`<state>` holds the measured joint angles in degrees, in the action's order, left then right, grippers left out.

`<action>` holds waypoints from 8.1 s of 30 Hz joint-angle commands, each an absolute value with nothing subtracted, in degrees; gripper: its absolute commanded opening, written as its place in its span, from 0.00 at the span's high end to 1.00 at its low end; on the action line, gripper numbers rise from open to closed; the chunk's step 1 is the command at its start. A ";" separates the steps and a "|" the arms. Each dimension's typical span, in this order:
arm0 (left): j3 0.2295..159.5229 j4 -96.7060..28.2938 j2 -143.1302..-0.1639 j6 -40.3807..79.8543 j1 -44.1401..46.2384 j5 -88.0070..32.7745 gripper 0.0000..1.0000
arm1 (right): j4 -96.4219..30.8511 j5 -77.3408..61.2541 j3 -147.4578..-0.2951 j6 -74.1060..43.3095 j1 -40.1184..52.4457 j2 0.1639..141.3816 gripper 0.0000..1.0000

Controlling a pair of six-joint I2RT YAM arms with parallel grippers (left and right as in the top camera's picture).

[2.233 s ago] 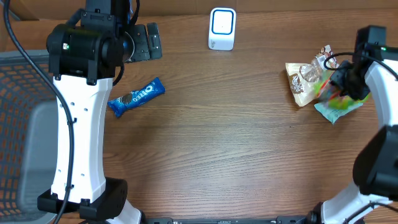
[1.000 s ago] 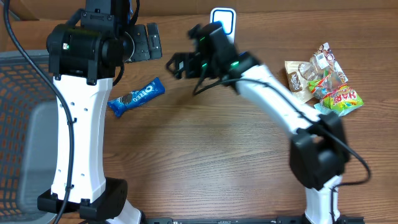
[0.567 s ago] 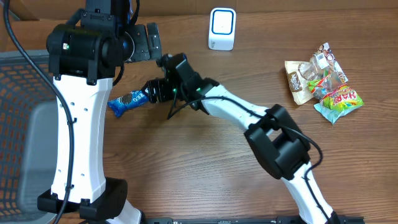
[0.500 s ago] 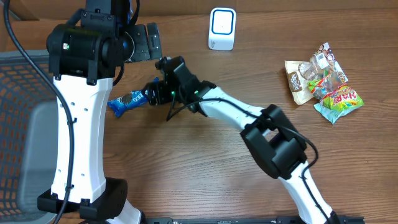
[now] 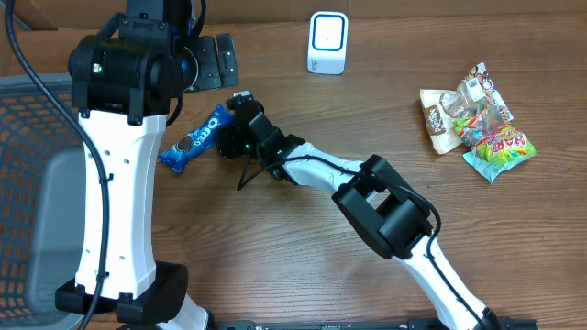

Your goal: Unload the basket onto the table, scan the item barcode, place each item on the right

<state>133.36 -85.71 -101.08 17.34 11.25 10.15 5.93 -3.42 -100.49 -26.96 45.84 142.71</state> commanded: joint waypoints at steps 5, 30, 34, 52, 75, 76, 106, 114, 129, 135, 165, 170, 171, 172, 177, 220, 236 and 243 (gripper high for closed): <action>133.27 -85.45 -101.14 16.27 11.27 10.92 0.00 | 5.80 2.50 -102.15 -26.59 45.80 144.53 0.32; 133.27 -85.45 -101.14 16.27 11.27 10.90 0.00 | 6.68 -9.13 -119.33 -8.47 46.98 152.70 0.08; 133.27 -85.45 -101.14 16.25 11.27 10.92 0.00 | 5.48 -9.13 -119.31 -8.47 46.98 153.53 0.09; 133.25 -85.47 -101.14 16.27 11.27 10.90 0.00 | -35.57 -4.51 -119.33 -8.47 44.71 144.33 0.02; 133.27 -85.47 -101.14 16.27 11.27 10.92 0.00 | -33.12 -1.80 -119.33 15.14 42.48 143.61 0.00; 133.27 -85.47 -101.14 16.27 11.27 10.92 0.00 | -32.58 -1.80 -119.33 15.29 42.48 144.00 0.00; 133.27 -85.45 -101.14 16.27 11.27 10.90 0.00 | -73.10 -23.66 -119.35 -5.37 41.36 138.74 0.82; 133.27 -85.47 -101.14 16.27 11.27 10.92 0.00 | -87.55 -13.39 -119.28 -7.25 32.05 138.67 0.65; 133.25 -85.47 -101.14 16.27 11.27 10.92 0.00 | -91.96 -28.32 -131.79 15.44 21.98 138.63 0.44; 133.27 -85.47 -101.14 16.27 11.27 10.92 0.00 | -88.58 -26.61 -137.75 15.03 23.49 138.65 0.27; 133.27 -85.47 -101.14 16.27 11.27 10.90 0.00 | -83.46 -18.63 -120.38 15.00 28.01 140.16 0.96; 133.27 -85.47 -101.14 16.27 11.27 10.92 0.00 | -95.53 -37.08 -122.87 25.02 26.15 140.16 0.96; 133.27 -85.47 -101.14 16.27 11.27 10.92 0.00 | -97.17 -41.19 -122.98 27.73 25.10 140.16 0.96; 133.27 -85.45 -101.14 16.27 11.27 10.92 0.00 | -97.14 -42.44 -122.96 26.83 24.16 140.16 0.96; 133.27 -85.47 -101.14 16.27 11.27 10.92 0.00 | -97.14 -53.34 -122.96 26.85 17.63 140.16 0.96; 133.27 -85.45 -101.14 16.27 11.27 10.92 0.00 | -90.74 -77.23 -113.32 16.03 10.55 140.20 0.96; 133.25 -85.47 -101.14 16.27 11.27 10.90 0.00 | -70.76 -42.46 -106.00 -2.11 9.87 137.08 0.35; 133.27 -85.47 -101.14 16.27 11.27 10.92 0.00 | -72.53 -22.79 -112.55 -3.46 13.96 131.13 0.00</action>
<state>133.36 -85.71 -101.08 17.34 11.25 10.15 -72.20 -39.48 -109.16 -1.45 11.33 135.98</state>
